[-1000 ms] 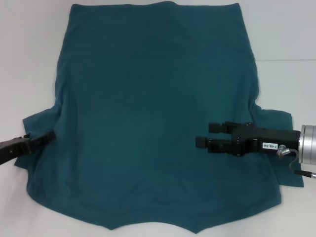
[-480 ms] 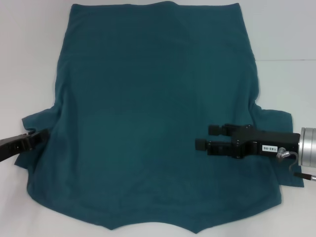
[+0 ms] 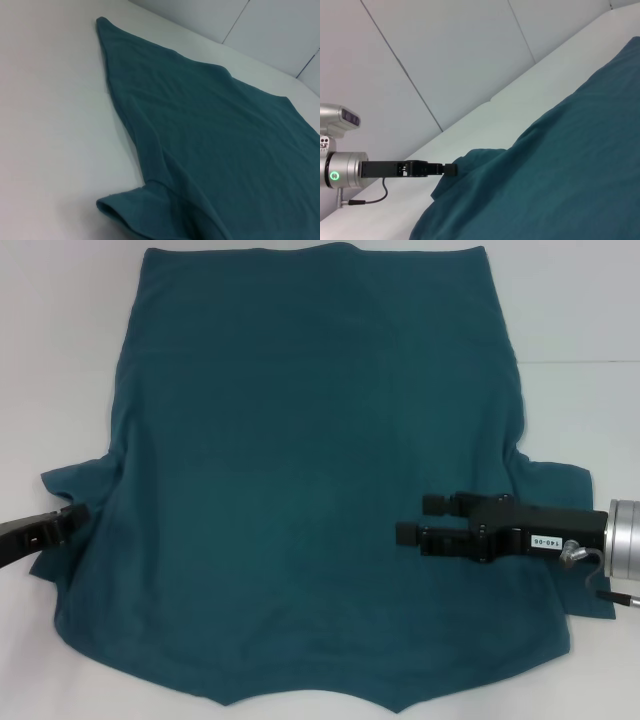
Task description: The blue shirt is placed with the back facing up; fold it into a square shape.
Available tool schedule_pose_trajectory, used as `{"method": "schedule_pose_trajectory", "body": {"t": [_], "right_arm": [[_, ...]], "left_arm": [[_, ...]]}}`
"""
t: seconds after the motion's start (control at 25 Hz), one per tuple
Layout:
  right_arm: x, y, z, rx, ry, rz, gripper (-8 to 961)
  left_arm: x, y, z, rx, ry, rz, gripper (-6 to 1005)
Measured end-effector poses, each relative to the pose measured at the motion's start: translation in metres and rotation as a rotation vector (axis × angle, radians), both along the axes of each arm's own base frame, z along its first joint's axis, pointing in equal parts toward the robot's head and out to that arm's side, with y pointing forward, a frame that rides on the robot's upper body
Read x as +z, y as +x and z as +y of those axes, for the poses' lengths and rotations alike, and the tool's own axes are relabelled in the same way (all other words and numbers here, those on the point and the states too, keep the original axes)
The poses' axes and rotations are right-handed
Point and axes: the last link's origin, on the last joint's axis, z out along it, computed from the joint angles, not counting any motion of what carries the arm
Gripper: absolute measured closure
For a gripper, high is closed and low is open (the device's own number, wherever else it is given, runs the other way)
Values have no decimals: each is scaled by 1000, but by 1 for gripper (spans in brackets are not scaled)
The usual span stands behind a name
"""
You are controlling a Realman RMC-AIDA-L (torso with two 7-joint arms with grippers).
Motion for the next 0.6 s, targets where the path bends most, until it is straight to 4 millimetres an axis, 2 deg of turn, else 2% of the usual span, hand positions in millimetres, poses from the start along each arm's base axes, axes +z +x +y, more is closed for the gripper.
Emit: {"method": "schedule_pose_trajectory", "body": {"t": [0.16, 0.6], "right_arm": [[-1, 0, 0, 0, -1, 1, 73], [-3, 0, 3, -17, 5, -4, 73]], "left_arm": [[1, 0, 1, -1, 5, 9, 994], [22, -1, 24, 11, 69, 101, 994]]}}
